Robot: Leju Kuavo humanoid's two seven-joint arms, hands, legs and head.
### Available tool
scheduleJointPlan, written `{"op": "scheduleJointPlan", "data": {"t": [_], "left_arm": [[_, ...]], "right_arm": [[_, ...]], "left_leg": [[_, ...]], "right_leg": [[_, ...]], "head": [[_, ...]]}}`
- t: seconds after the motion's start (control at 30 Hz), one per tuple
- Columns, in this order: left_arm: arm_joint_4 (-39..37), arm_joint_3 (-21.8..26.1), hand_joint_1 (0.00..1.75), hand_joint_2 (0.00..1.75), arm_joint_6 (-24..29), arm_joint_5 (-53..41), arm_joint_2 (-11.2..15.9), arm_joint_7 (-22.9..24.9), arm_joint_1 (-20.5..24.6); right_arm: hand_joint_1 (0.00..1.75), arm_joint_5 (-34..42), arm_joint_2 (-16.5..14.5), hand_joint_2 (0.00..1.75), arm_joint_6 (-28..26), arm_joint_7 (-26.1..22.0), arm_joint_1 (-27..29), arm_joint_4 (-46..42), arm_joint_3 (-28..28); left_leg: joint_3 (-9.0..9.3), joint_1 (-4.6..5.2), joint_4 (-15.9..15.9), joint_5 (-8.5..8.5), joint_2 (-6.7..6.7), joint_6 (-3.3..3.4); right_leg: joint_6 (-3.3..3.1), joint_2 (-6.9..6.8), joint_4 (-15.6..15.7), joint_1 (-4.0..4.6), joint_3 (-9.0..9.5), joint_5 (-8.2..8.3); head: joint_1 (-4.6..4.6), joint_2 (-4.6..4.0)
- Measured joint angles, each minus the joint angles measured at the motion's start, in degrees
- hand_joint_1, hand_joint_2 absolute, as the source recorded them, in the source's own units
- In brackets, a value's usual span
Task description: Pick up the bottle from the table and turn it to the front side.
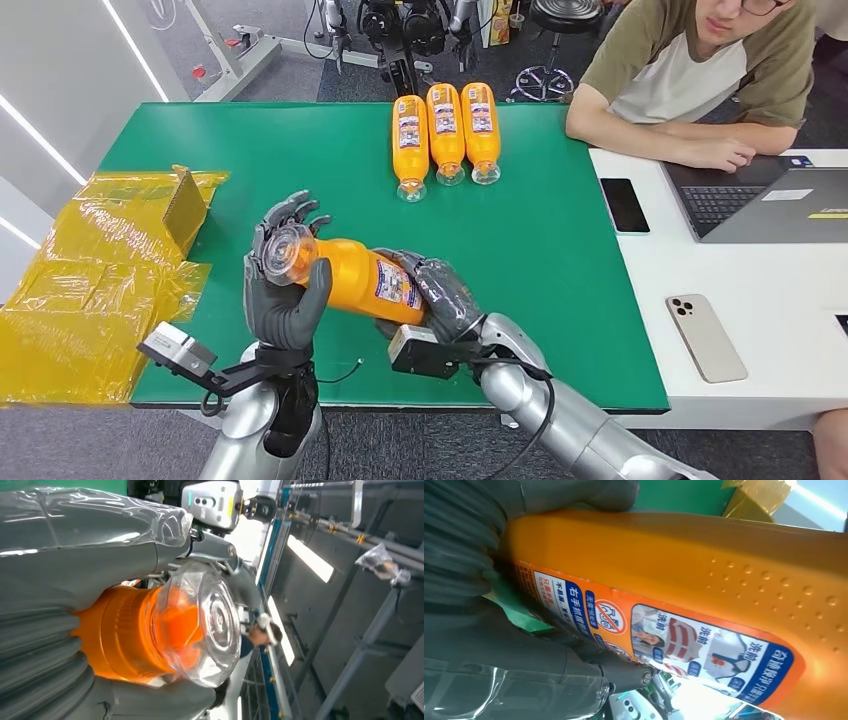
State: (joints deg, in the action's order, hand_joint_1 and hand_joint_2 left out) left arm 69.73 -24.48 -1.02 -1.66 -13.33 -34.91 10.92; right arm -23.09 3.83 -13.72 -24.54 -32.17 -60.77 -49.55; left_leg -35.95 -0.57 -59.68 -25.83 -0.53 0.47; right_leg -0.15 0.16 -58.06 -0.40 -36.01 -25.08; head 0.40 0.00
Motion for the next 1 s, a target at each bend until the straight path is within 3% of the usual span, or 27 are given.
{"op": "scheduleJointPlan", "data": {"t": [0.47,0.5,0.6,0.63,1.0], "left_arm": [[-3.1,-0.1,1.75,1.75,-3.9,-3.2,-0.4,3.2,3.3],[-3.3,-0.1,1.50,1.75,-4.2,-3.5,-0.4,3.5,3.6],[-4.2,-0.2,0.19,1.75,-5.1,-4.4,-0.5,4.1,4.3],[-4.6,-0.3,0.00,1.75,-5.3,-4.6,-0.6,4.3,4.4],[-7.4,-0.5,0.00,1.75,-4.9,-4.5,-0.8,6.2,3.7]], "right_arm": [[1.75,-0.5,-0.4,1.75,-4.9,-2.0,2.3,-0.6,2.5],[1.75,-0.3,-0.4,1.75,-5.2,-2.2,2.4,-0.6,2.6],[1.75,0.6,-0.4,1.75,-6.0,-2.8,2.3,-0.6,2.9],[1.75,0.8,-0.4,1.75,-6.1,-3.0,2.2,-0.6,3.0],[1.75,1.0,-2.4,1.75,-4.7,-2.8,-0.2,-0.7,3.1]], "left_leg": [[-0.01,0.00,0.0,0.00,-0.04,0.00],[-0.02,0.00,0.0,0.00,-0.05,0.00],[-0.02,0.00,0.0,0.00,-0.05,0.00],[-0.02,0.00,0.0,0.00,-0.05,0.00],[0.00,-0.01,0.0,0.01,-0.02,-0.01]], "right_leg": [[0.00,-0.05,0.0,0.00,0.01,0.00],[0.00,-0.06,0.0,0.00,0.02,0.00],[0.00,-0.06,0.0,0.00,0.02,0.00],[0.00,-0.05,0.0,0.00,0.02,0.00],[0.00,-0.03,0.0,0.00,0.01,0.00]], "head": [[0.00,0.00],[0.00,0.00],[0.00,0.00],[0.01,0.00],[0.00,0.00]]}}
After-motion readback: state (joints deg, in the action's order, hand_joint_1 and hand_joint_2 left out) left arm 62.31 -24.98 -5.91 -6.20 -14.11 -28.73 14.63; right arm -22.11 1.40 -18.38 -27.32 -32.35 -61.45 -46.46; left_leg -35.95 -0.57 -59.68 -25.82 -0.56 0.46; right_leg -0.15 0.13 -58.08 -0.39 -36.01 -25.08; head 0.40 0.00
